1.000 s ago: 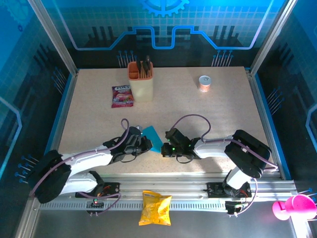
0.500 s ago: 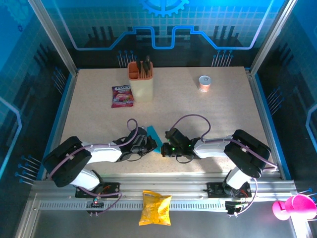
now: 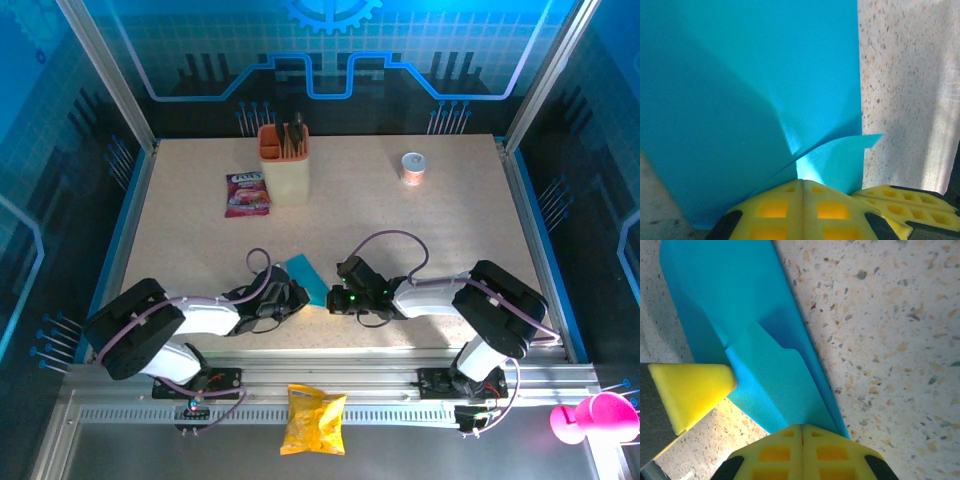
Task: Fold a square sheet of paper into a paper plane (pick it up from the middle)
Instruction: Third fold the triangle at the center of the table.
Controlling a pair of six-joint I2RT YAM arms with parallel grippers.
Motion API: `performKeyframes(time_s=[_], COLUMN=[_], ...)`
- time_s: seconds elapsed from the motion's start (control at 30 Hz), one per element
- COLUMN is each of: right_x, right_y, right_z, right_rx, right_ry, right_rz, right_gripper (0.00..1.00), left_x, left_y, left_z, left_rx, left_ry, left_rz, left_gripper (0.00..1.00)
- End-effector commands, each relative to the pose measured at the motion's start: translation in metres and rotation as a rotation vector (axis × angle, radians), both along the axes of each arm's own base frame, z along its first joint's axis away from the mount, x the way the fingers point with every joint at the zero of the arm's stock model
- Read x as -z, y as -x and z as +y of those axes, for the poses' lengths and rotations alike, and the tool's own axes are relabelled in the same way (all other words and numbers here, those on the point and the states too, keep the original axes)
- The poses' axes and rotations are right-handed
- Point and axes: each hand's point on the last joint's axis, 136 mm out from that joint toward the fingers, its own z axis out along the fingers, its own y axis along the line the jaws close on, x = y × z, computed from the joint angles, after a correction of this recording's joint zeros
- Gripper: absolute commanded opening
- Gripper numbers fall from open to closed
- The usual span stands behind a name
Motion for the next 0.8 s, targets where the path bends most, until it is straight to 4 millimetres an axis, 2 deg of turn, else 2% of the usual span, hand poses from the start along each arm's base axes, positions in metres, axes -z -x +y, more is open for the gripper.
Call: performKeyframes(time_s=[0.0, 0.27, 0.37, 0.47, 0.53, 0.63, 0.77], right_x=[0.036, 0.039, 0.038, 0.033, 0.027, 0.018, 0.011], right_y=[0.013, 0.010, 0.008, 0.001, -0.003, -0.010, -0.015], right_z=[-0.041, -0.043, -0.040, -0.036, -0.034, -0.030, -0.028], right_rx=[0.036, 0.030, -0.005, -0.051, -0.084, -0.135, -0.159], right_ry=[0.159, 0.162, 0.159, 0.153, 0.155, 0.164, 0.182], right_rz=[0.088, 0.107, 0.105, 0.079, 0.056, 0.026, 0.012], right_gripper=[0.00, 0.00, 0.00, 0.00, 0.00, 0.00, 0.00], left_x=[0.025, 0.023, 0.009, -0.020, -0.042, -0.064, -0.067], left_y=[0.009, 0.006, -0.001, -0.011, -0.018, -0.022, -0.023], left_z=[0.042, 0.080, 0.079, 0.068, 0.055, 0.034, 0.003], left_rx=[-0.094, -0.160, -0.127, -0.043, 0.028, 0.127, 0.236], left_ry=[-0.138, -0.201, -0.204, -0.207, -0.178, -0.129, -0.051], left_rz=[0.059, 0.067, 0.018, -0.071, -0.138, -0.185, -0.168], left_gripper=[0.00, 0.00, 0.00, 0.00, 0.00, 0.01, 0.02])
